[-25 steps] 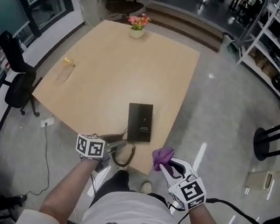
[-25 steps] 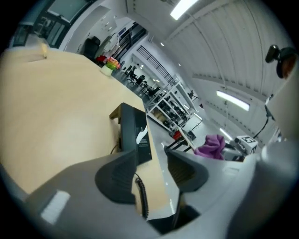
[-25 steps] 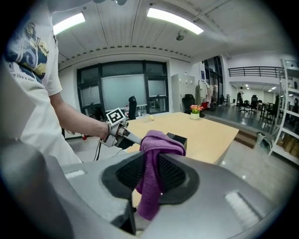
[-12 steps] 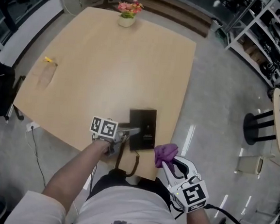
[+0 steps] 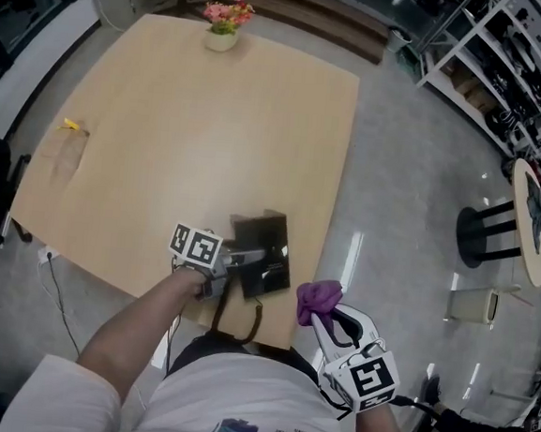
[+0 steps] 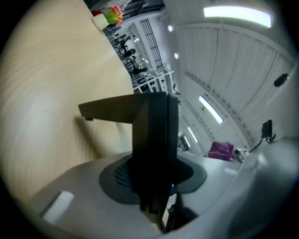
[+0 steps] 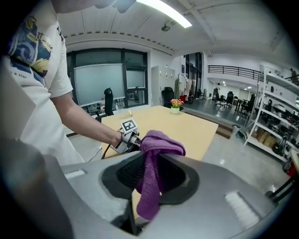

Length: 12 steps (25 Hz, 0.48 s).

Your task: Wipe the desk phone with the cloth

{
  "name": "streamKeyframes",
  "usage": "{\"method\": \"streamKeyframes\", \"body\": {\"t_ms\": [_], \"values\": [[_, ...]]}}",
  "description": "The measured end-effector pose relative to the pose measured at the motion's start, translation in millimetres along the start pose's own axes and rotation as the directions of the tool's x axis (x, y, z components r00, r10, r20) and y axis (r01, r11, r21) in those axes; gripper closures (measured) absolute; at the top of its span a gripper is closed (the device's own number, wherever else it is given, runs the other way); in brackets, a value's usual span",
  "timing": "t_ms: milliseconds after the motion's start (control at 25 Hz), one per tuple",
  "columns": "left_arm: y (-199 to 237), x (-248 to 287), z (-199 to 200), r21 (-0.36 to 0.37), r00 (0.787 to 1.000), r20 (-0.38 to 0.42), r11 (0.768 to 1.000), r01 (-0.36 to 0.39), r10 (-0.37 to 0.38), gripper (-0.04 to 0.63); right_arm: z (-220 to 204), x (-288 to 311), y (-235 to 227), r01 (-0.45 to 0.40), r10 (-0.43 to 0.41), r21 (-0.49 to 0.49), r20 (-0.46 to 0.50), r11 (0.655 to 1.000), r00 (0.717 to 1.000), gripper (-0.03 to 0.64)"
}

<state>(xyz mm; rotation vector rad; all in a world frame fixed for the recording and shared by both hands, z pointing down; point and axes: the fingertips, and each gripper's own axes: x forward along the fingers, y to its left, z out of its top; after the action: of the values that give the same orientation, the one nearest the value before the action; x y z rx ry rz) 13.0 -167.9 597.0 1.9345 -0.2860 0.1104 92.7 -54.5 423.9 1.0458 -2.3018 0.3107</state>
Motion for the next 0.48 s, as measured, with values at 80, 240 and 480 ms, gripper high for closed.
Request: {"method": "streamKeyframes", "body": {"t_ms": [80,240,480], "values": [[-11.3,-0.8,0.5,0.014,1.0,0.005,1.0,0.007,-0.007,0.416,6.1,2.5,-3.7,-0.003,0.003,-0.002,0.016,1.0,1.0,0.528],[-47.1,-7.7,4.9,0.076,1.0,0.005,0.997,0.006,-0.007,0.417,29.6,14.1,-11.6,-0.015,0.016,-0.022,0.068,1.0,0.998,0.528],[-105.3,-17.3,1.2,0.127,0.999,-0.003,0.991,0.035,-0.034,0.416,107.8,42.2,-9.1,-0.042,0.072,-0.163,0.181,0.986,0.981,0.528]]}}
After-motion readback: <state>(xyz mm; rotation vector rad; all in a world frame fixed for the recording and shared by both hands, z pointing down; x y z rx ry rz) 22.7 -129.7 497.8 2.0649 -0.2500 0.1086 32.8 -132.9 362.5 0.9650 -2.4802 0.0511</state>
